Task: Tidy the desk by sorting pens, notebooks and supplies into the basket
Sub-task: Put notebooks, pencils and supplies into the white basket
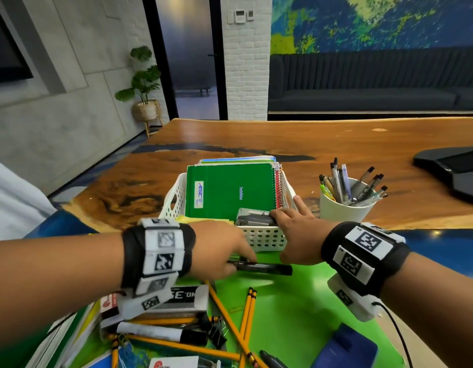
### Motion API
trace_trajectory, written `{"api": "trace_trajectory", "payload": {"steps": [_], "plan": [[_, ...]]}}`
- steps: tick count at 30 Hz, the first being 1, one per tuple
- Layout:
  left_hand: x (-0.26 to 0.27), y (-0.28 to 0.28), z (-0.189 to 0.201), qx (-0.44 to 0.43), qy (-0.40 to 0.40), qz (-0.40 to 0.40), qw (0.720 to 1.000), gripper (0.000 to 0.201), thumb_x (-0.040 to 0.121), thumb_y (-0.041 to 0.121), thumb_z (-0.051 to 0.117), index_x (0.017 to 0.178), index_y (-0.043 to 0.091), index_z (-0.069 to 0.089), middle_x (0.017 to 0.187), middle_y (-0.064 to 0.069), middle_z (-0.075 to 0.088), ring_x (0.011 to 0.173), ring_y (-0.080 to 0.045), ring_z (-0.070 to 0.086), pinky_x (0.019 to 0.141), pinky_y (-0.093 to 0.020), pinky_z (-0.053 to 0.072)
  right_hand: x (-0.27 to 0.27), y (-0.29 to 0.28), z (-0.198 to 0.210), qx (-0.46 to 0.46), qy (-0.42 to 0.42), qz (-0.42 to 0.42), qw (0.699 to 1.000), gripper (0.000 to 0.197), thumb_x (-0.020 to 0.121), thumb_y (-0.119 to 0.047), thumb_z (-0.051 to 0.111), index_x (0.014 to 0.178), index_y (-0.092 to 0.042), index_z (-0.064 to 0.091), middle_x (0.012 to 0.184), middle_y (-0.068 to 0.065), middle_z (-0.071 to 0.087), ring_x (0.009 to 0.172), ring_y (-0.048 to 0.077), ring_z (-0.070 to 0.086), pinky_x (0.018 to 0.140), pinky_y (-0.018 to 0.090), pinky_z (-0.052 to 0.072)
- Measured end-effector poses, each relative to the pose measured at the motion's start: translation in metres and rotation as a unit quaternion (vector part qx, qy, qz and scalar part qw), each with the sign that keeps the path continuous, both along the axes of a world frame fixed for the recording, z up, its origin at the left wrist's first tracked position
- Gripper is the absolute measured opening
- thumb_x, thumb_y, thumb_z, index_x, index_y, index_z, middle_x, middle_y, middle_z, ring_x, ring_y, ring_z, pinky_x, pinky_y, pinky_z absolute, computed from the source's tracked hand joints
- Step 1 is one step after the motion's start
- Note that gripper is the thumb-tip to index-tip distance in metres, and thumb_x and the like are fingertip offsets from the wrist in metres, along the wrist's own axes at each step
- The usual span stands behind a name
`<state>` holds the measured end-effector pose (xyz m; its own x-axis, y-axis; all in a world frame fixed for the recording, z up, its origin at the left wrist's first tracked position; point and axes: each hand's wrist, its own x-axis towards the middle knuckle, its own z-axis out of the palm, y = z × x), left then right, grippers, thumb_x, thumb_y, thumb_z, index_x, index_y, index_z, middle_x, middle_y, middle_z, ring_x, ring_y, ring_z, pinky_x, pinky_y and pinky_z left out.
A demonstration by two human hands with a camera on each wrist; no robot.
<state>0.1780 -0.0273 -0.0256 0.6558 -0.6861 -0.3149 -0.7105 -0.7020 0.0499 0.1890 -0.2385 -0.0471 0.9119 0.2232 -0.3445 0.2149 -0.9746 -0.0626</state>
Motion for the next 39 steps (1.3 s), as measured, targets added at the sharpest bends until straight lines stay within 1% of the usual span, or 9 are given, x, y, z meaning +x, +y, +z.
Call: {"api": "trace_trajectory", "payload": {"steps": [3,7,18,22,25,29,33,36,39], "plan": [[0.018,0.016,0.038,-0.032,0.043,0.041,0.998,0.027,0.09,0.025,0.067,0.111,0.041,0.07,0.104,0.024,0.069,0.078,0.011,0.057,0.079,-0.017,0.047,0.001,-0.001,0.0,0.001,0.006,-0.001,1.0,0.096,0.086,-0.035,0.061,0.159,-0.02,0.002,0.168,0.003,0.007,0.149,0.037,-0.025,0.121,0.061,0.008],[0.061,0.038,0.083,-0.047,0.016,0.09,0.995,0.033,0.091,0.022,0.069,0.114,0.045,0.063,0.1,0.023,0.069,0.074,0.01,0.06,0.071,-0.015,0.046,0.001,-0.001,0.001,0.0,0.01,0.002,1.0,0.094,0.084,-0.029,0.06,0.158,-0.02,0.003,0.167,0.002,0.007,0.149,0.037,-0.026,0.12,0.061,0.013],[0.124,0.044,0.038,-0.139,-0.087,0.242,0.956,0.033,0.091,0.041,0.067,0.123,0.036,0.064,0.137,0.004,0.057,0.119,-0.016,0.056,0.096,-0.032,0.044,-0.002,0.003,0.004,-0.025,0.012,0.006,1.0,0.094,0.084,-0.026,0.058,0.159,-0.019,0.001,0.168,0.002,0.005,0.15,0.037,-0.025,0.12,0.059,0.012],[0.102,0.084,0.024,-0.263,-0.048,0.347,0.899,0.027,0.082,0.046,0.071,0.107,0.048,0.062,0.138,0.001,0.053,0.112,-0.016,0.057,0.098,-0.037,0.048,-0.003,0.005,0.007,-0.033,0.02,0.006,0.999,0.094,0.086,-0.025,0.058,0.159,-0.02,-0.001,0.168,0.001,0.003,0.149,0.037,-0.025,0.12,0.059,0.01],[0.075,0.114,0.002,-0.381,0.061,0.397,0.833,0.041,0.076,0.043,0.077,0.115,0.039,0.066,0.134,0.004,0.058,0.118,-0.011,0.056,0.107,-0.04,0.042,-0.003,0.008,0.011,-0.067,0.019,0.009,0.997,0.097,0.087,-0.034,0.06,0.16,-0.022,-0.003,0.169,-0.001,0.001,0.15,0.037,-0.021,0.119,0.063,0.011],[0.043,0.124,-0.032,-0.516,0.187,0.419,0.724,0.034,0.094,0.01,0.062,0.128,0.018,0.063,0.122,-0.002,0.067,0.095,-0.008,0.06,0.082,-0.024,0.046,-0.007,0.026,0.024,-0.112,-0.065,-0.006,0.992,0.081,0.087,-0.053,0.058,0.154,-0.025,0.024,0.166,0.002,0.011,0.153,0.038,0.001,0.12,0.065,0.01],[0.034,0.124,-0.064,-0.584,0.247,0.43,0.643,0.044,0.098,0.007,0.056,0.135,0.031,0.057,0.121,0.005,0.067,0.105,-0.017,0.06,0.091,-0.035,0.038,-0.025,0.074,0.043,-0.022,-0.256,0.043,0.965,0.018,0.086,-0.025,0.05,0.103,-0.023,0.054,0.107,-0.001,0.054,0.103,0.023,0.05,0.091,0.041,0.047],[0.029,0.121,-0.074,-0.633,0.266,0.423,0.591,0.044,0.099,0.01,0.054,0.132,0.038,0.058,0.122,0.004,0.069,0.109,-0.018,0.06,0.092,-0.037,0.036,-0.031,0.105,0.042,-0.033,-0.141,0.085,0.986,0.009,0.088,-0.016,0.051,0.08,-0.015,0.055,0.077,0.002,0.058,0.072,0.027,0.058,0.067,0.036,0.057],[0.027,0.12,-0.082,-0.655,0.263,0.415,0.574,0.042,0.099,0.013,0.054,0.128,0.042,0.062,0.129,0.007,0.066,0.12,-0.016,0.057,0.103,-0.04,0.035,-0.025,0.118,0.03,-0.152,-0.062,0.104,0.981,0.016,0.094,-0.024,0.053,0.082,-0.013,0.055,0.074,0.003,0.053,0.073,0.03,0.057,0.068,0.037,0.056]]}}
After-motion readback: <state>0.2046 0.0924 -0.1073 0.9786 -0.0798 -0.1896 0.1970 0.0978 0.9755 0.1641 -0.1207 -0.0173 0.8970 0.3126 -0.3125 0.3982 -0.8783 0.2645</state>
